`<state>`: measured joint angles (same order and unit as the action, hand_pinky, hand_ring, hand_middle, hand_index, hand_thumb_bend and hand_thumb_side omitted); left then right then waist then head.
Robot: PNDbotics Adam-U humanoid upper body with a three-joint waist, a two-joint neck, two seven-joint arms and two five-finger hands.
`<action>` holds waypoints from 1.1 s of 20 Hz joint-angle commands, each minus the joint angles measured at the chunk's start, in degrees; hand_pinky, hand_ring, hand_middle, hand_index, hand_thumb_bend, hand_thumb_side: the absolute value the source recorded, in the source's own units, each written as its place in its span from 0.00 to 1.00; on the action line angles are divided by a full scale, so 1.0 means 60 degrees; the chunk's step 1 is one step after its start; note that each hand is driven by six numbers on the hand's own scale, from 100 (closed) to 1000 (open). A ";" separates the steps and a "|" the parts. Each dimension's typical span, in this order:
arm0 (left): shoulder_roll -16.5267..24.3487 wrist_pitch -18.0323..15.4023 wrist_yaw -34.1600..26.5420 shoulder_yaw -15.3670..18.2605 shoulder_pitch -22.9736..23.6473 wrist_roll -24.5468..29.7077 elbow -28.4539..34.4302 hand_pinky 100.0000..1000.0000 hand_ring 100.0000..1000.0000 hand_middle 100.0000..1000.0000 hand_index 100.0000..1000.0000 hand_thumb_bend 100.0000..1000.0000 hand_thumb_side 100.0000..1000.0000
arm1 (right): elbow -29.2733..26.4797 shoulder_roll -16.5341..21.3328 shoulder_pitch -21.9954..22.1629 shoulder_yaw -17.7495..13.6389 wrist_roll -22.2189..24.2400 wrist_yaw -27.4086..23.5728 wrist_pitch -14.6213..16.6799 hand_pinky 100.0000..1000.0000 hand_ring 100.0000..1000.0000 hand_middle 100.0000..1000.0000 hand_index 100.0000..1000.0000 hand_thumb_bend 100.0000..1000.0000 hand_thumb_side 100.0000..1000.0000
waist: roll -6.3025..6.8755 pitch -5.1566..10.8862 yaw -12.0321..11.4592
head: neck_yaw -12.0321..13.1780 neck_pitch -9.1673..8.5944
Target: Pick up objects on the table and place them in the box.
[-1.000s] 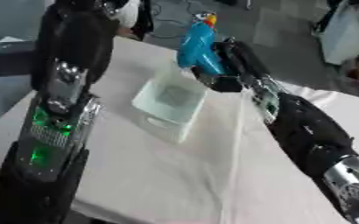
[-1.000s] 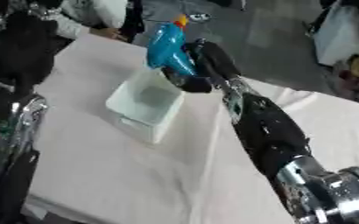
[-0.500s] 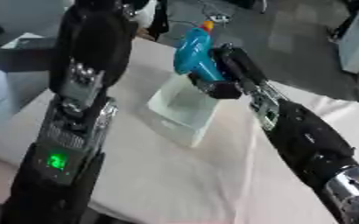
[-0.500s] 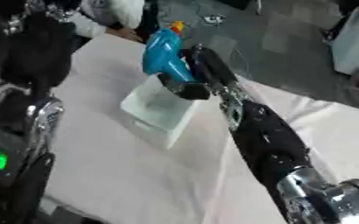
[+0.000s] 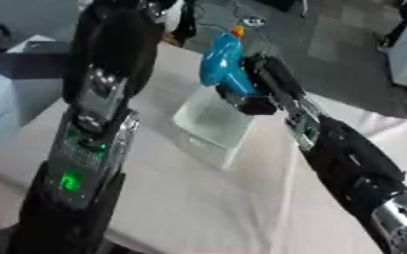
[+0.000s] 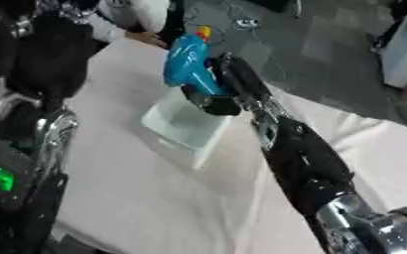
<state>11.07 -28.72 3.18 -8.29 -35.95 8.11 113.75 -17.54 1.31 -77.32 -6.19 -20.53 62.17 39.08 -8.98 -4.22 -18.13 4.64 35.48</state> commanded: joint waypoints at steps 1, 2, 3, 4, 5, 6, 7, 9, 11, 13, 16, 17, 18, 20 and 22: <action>-0.0011 0.0014 -0.0013 -0.0012 -0.0149 0.0006 0.0140 0.79 0.68 0.84 0.85 0.31 1.00 | -0.0136 0.0274 -0.0231 -0.0010 -0.0110 0.0015 -0.0021 0.00 0.00 0.00 0.00 0.00 0.55 | 0.0104 0.0085 0.0021 | 0.0088 -0.0169; -0.0009 0.0013 -0.0008 -0.0010 -0.0148 0.0012 0.0140 0.79 0.68 0.84 0.85 0.31 1.00 | -0.0144 0.0288 -0.0229 -0.0002 -0.0157 0.0059 -0.0047 0.00 0.00 0.00 0.00 0.00 0.56 | 0.0106 0.0081 0.0024 | 0.0089 -0.0173; -0.0008 0.0013 -0.0004 -0.0010 -0.0147 0.0018 0.0140 0.79 0.68 0.84 0.85 0.31 1.00 | -0.0164 0.0305 -0.0230 0.0013 -0.0219 0.0138 -0.0086 0.00 0.00 0.00 0.00 0.00 0.60 | 0.0107 0.0077 0.0026 | 0.0099 -0.0179; -0.0008 0.0014 0.0000 -0.0009 -0.0147 0.0025 0.0140 0.79 0.68 0.84 0.85 0.31 1.00 | -0.0198 0.0319 -0.0227 0.0026 -0.0313 0.0257 -0.0143 0.00 0.00 0.00 0.00 0.01 0.62 | 0.0108 0.0071 0.0026 | 0.0109 -0.0186; -0.0009 0.0015 0.0003 -0.0009 -0.0148 0.0033 0.0140 0.79 0.68 0.84 0.85 0.31 1.00 | -0.0218 0.0323 -0.0216 0.0030 -0.0414 0.0387 -0.0210 0.00 0.00 0.00 0.00 0.01 0.63 | 0.0108 0.0066 0.0024 | 0.0118 -0.0196; -0.0011 0.0016 0.0004 -0.0008 -0.0150 0.0038 0.0140 0.79 0.68 0.84 0.85 0.31 1.00 | -0.0229 0.0323 -0.0207 0.0032 -0.0515 0.0518 -0.0267 0.00 0.00 0.00 0.00 0.01 0.63 | 0.0107 0.0062 0.0022 | 0.0124 -0.0202; -0.0014 0.0016 0.0004 -0.0007 -0.0152 0.0042 0.0140 0.79 0.68 0.84 0.85 0.31 1.00 | -0.0234 0.0316 -0.0198 0.0026 -0.0615 0.0630 -0.0302 0.00 0.00 0.00 0.00 0.07 0.67 | 0.0107 0.0059 0.0019 | 0.0130 -0.0205; -0.0020 0.0018 0.0005 -0.0003 -0.0161 0.0045 0.0140 0.79 0.68 0.84 0.85 0.31 1.00 | -0.0229 0.0305 -0.0177 0.0017 -0.0817 0.0825 -0.0319 0.00 0.00 0.09 0.07 0.16 0.72 | 0.0103 0.0050 0.0013 | 0.0140 -0.0209; -0.0026 0.0019 0.0005 -0.0001 -0.0170 0.0046 0.0140 0.79 0.68 0.84 0.85 0.31 1.00 | -0.0181 0.0318 -0.0162 0.0040 -0.0955 0.1070 -0.0391 0.00 0.03 0.38 0.37 0.23 0.82 | 0.0098 0.0045 0.0008 | 0.0152 -0.0203; -0.0028 0.0021 0.0004 -0.0002 -0.0174 0.0047 0.0140 0.79 0.68 0.84 0.85 0.31 1.00 | -0.0114 0.0331 -0.0154 0.0074 -0.1015 0.1330 -0.0475 0.00 0.24 0.57 0.57 0.28 0.88 | 0.0094 0.0041 0.0006 | 0.0177 -0.0207; -0.0029 0.0021 0.0003 -0.0004 -0.0179 0.0053 0.0140 0.79 0.68 0.84 0.85 0.31 1.00 | -0.0027 0.0330 -0.0146 0.0094 -0.1013 0.1676 -0.0540 0.43 0.46 0.80 0.80 0.39 1.00 | 0.0094 0.0036 0.0004 | 0.0201 -0.0212; -0.0029 0.0020 0.0002 -0.0003 -0.0180 0.0053 0.0140 0.79 0.68 0.84 0.85 0.31 1.00 | -0.0014 0.0329 -0.0142 0.0087 -0.1019 0.1751 -0.0534 0.57 0.52 0.85 0.85 0.42 1.00 | 0.0095 0.0035 0.0004 | 0.0204 -0.0210; -0.0028 0.0020 0.0001 -0.0003 -0.0180 0.0054 0.0140 0.79 0.68 0.84 0.85 0.31 1.00 | -0.0001 0.0330 -0.0138 0.0081 -0.1022 0.1815 -0.0523 0.60 0.54 0.86 0.86 0.43 1.00 | 0.0097 0.0034 0.0005 | 0.0206 -0.0203; -0.0024 0.0020 0.0000 -0.0003 -0.0179 0.0057 0.0140 0.79 0.68 0.84 0.85 0.31 1.00 | 0.0022 0.0338 -0.0135 0.0062 -0.1033 0.1909 -0.0510 0.65 0.57 0.89 0.88 0.45 1.00 | 0.0097 0.0033 0.0009 | 0.0210 -0.0196; -0.0019 0.0019 -0.0001 -0.0007 -0.0177 0.0063 0.0140 0.79 0.68 0.84 0.85 0.31 1.00 | 0.0050 0.0354 -0.0136 0.0047 -0.1038 0.1971 -0.0519 0.75 0.62 0.92 0.92 0.49 1.00 | 0.0095 0.0034 0.0014 | 0.0218 -0.0204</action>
<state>11.07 -28.56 3.21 -8.29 -35.98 8.36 113.75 -16.76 1.98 -77.11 -5.82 -26.37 73.64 35.95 -8.98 -4.59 -18.11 5.58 35.00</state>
